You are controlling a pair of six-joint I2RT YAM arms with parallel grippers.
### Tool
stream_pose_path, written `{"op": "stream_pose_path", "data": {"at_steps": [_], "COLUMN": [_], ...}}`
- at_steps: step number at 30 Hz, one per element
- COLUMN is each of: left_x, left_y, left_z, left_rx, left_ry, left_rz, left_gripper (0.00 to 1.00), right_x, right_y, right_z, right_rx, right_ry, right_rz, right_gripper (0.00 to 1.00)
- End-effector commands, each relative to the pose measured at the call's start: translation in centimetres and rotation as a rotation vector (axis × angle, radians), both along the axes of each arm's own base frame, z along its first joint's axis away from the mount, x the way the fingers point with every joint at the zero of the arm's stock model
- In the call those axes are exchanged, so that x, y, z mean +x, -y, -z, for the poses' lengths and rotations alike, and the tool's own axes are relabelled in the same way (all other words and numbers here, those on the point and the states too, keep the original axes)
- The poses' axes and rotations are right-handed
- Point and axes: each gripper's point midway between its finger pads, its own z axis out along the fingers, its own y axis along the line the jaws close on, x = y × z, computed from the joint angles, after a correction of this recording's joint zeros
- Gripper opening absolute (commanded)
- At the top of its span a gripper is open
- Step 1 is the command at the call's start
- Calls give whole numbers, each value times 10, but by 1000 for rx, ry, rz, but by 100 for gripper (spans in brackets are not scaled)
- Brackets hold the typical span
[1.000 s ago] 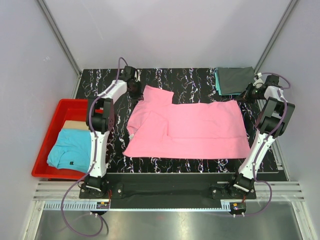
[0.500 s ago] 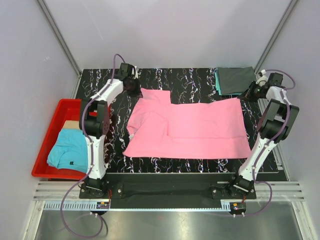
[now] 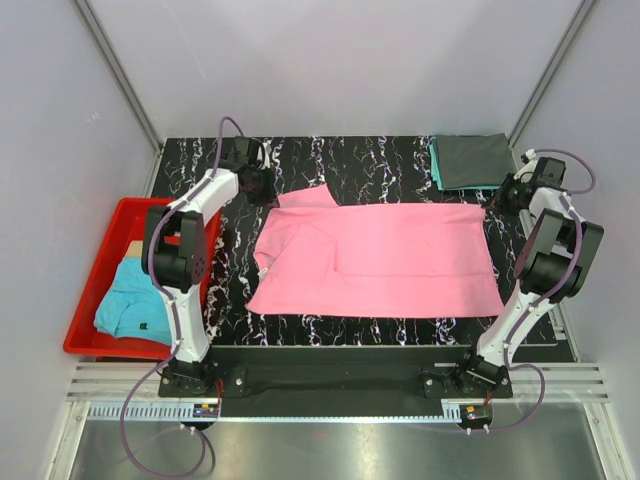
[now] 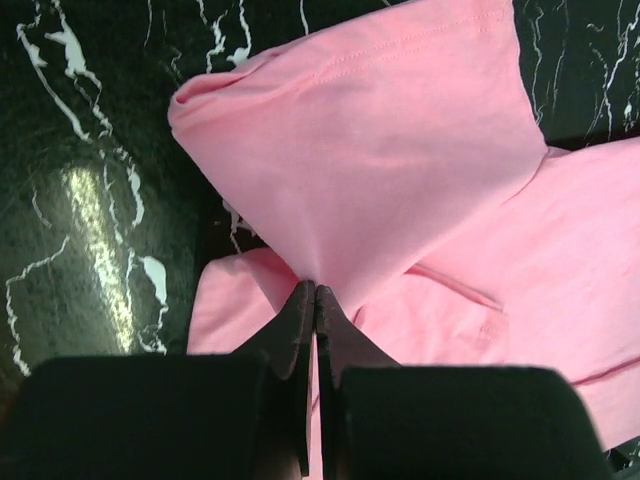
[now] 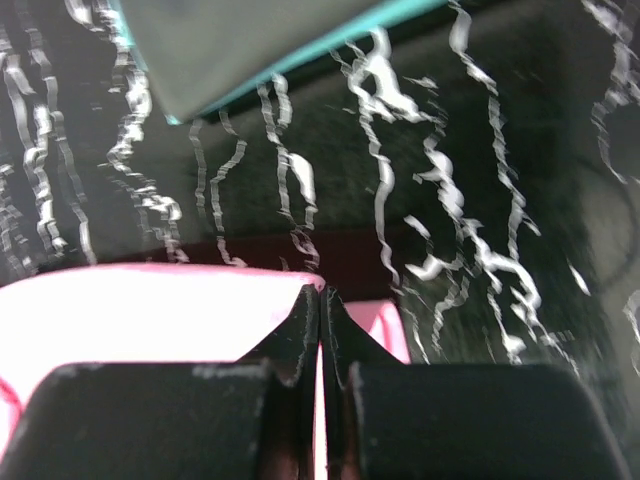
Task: Fold and stack the t-shirts
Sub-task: Fold the tshirt
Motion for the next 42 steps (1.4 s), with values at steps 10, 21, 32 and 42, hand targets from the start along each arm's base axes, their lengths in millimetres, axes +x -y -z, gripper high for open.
{"op": "stream_pose_path", "data": {"at_steps": [10, 21, 32, 42], "left_x": [-20, -51, -85, -120], "left_y": [-16, -22, -31, -16], "left_z": [-53, -54, -49, -19], "left_rx": [30, 40, 72, 79], "left_ry": [143, 103, 38, -76], "left_rz": [-18, -1, -12, 63], "left_gripper": [0, 0, 0, 0], "right_x": [-14, -46, -68, -101], "right_y": [27, 27, 30, 30], "right_z": [-36, -32, -31, -3], "right_rx": [-139, -173, -210, -225], "right_ry": [75, 59, 27, -118], "right_rz": [184, 273, 327, 373], "right_gripper": [0, 0, 0, 0]}}
